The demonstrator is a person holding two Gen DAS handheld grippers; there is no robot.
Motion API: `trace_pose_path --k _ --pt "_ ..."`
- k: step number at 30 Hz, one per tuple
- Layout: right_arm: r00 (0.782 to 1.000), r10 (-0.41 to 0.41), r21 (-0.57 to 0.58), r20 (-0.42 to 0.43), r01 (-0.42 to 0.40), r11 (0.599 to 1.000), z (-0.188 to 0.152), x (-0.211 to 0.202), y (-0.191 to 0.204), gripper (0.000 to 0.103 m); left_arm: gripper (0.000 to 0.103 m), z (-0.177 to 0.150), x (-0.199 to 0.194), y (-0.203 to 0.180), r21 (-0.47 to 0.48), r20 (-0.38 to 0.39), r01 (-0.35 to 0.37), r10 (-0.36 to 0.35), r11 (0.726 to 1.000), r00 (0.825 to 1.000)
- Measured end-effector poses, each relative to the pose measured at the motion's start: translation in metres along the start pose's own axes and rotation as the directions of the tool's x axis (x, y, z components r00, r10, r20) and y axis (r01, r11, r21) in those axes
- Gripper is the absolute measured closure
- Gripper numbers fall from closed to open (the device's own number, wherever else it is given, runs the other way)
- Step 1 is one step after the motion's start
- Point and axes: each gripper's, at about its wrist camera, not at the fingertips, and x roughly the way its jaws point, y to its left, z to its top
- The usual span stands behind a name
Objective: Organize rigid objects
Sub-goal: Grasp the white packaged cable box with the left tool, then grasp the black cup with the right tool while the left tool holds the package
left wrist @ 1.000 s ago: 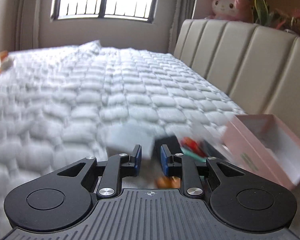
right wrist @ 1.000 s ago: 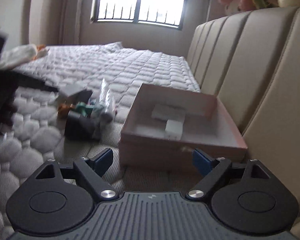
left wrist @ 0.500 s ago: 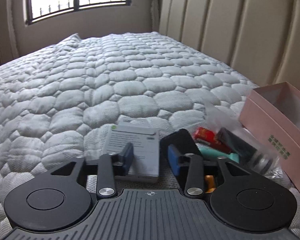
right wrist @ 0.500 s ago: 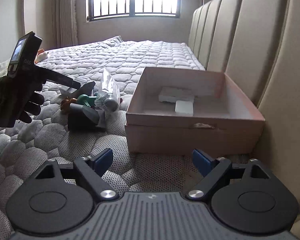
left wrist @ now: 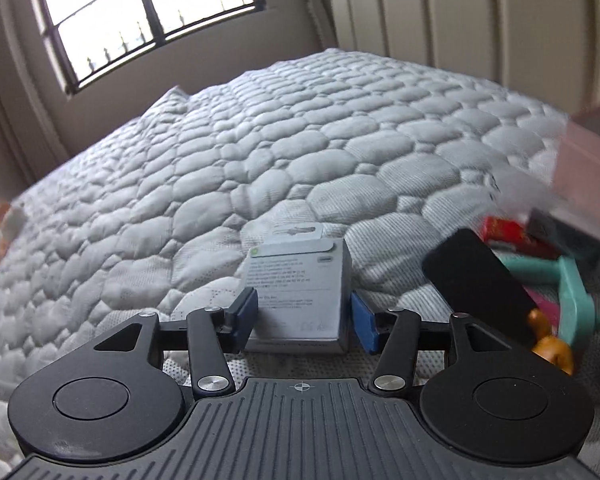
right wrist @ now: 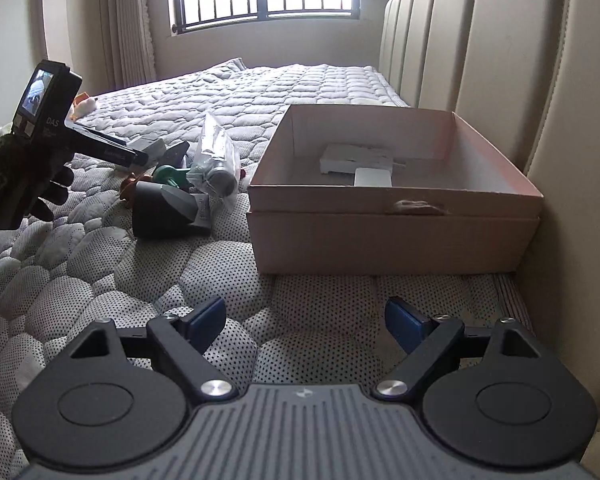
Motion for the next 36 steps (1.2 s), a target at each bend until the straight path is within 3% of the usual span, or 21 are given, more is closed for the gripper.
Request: trace_pose_path --k 4,6,8,10,14,16,20,24,30,36 --pt "1.0 0.004 0.0 0.008 -0.004 1.0 -0.001 -0.002 0.0 0.016 0.045 0.002 0.004 0.016 -0.102 -0.002 0.077 -0.078 0.992 0.997" --pt "1.0 0.007 -0.006 0.012 -0.007 1.0 -0.003 -0.002 0.0 0.016 0.03 0.002 0.004 0.018 -0.118 0.001 0.128 -0.128 0.985 0.992" --pt "1.0 0.01 -0.009 0.012 -0.01 1.0 -0.003 -0.001 0.001 0.016 0.023 0.002 0.004 0.017 -0.116 0.003 0.172 -0.173 0.978 0.985" --pt "1.0 0.01 -0.011 0.009 -0.01 1.0 -0.004 0.001 0.002 0.016 0.023 0.001 0.003 0.013 -0.088 0.01 0.16 -0.16 0.983 0.987" --pt "1.0 0.01 -0.01 0.003 -0.01 1.0 -0.006 0.003 0.002 0.016 0.026 -0.003 -0.004 0.006 0.036 0.083 -0.012 0.009 0.999 0.996" --pt "1.0 0.013 -0.005 0.003 -0.013 1.0 -0.006 0.003 0.001 0.016 0.025 -0.003 -0.005 0.005 0.074 0.114 -0.04 0.031 0.996 0.993" --pt "1.0 0.016 0.0 -0.005 -0.016 1.0 -0.007 0.005 0.0 0.016 0.025 0.003 0.012 0.021 -0.032 0.02 0.046 -0.045 0.998 0.999" --pt "1.0 0.02 -0.001 0.0 -0.02 1.0 -0.008 0.004 0.001 0.016 0.025 0.002 0.024 0.036 -0.147 0.015 0.068 -0.067 0.987 0.998" --pt "1.0 0.028 0.0 -0.005 -0.028 1.0 -0.008 0.006 0.002 0.016 0.029 0.003 0.032 0.033 -0.155 0.014 0.044 -0.042 0.987 0.999" --pt "0.998 0.032 -0.066 0.045 -0.029 0.997 0.01 -0.007 0.016 0.016 0.029 -0.009 0.011 0.033 -0.235 0.005 0.123 -0.126 0.964 0.992"
